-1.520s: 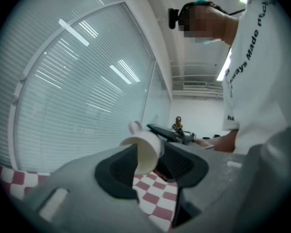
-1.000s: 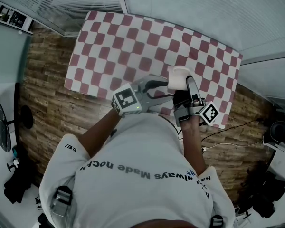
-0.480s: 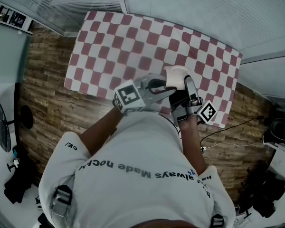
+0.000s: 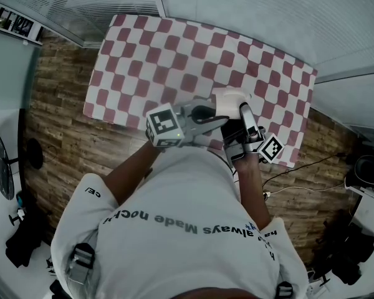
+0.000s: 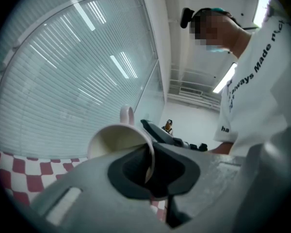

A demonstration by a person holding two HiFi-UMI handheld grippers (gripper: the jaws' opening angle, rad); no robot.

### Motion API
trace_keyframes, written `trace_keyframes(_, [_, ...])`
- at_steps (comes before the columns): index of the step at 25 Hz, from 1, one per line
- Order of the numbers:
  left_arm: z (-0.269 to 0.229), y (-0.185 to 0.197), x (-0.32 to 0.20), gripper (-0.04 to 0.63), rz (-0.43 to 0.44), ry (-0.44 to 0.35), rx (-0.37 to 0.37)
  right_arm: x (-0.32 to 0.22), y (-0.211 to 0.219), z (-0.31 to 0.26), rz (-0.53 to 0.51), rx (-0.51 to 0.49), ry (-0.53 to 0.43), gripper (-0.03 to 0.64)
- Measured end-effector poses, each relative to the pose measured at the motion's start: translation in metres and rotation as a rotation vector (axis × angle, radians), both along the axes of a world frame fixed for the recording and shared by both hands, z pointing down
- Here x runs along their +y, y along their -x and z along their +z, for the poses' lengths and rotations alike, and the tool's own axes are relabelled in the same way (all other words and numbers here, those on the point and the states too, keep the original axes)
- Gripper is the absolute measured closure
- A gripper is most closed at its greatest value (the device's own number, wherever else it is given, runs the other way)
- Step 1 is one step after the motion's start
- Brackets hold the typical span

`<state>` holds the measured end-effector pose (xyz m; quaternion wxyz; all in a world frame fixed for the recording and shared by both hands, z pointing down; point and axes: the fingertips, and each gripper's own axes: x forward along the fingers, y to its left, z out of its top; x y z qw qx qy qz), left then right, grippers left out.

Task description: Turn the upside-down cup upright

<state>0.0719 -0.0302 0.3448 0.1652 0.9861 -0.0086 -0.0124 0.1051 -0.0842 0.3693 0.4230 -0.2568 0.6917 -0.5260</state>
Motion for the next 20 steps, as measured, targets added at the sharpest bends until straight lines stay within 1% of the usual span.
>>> trace_keyframes(5, [-0.006, 0.002, 0.000, 0.571, 0.010, -0.010, 0.020, 0.005, 0.006, -0.012, -0.033, 0.083, -0.071, 0.150])
trace_keyframes(8, [-0.009, 0.004, -0.001, 0.571, 0.014, -0.011, 0.032, 0.008, 0.011, -0.018, -0.057, 0.176, -0.121, 0.150])
trace_keyframes(15, [-0.008, 0.008, -0.003, 0.571, 0.014, -0.027, 0.022, 0.018, 0.015, -0.014, -0.093, 0.550, -0.217, 0.150])
trace_keyframes(20, [-0.007, 0.011, -0.004, 0.571, 0.009, -0.017, 0.020, 0.023, 0.017, -0.018, -0.136, 0.920, -0.372, 0.150])
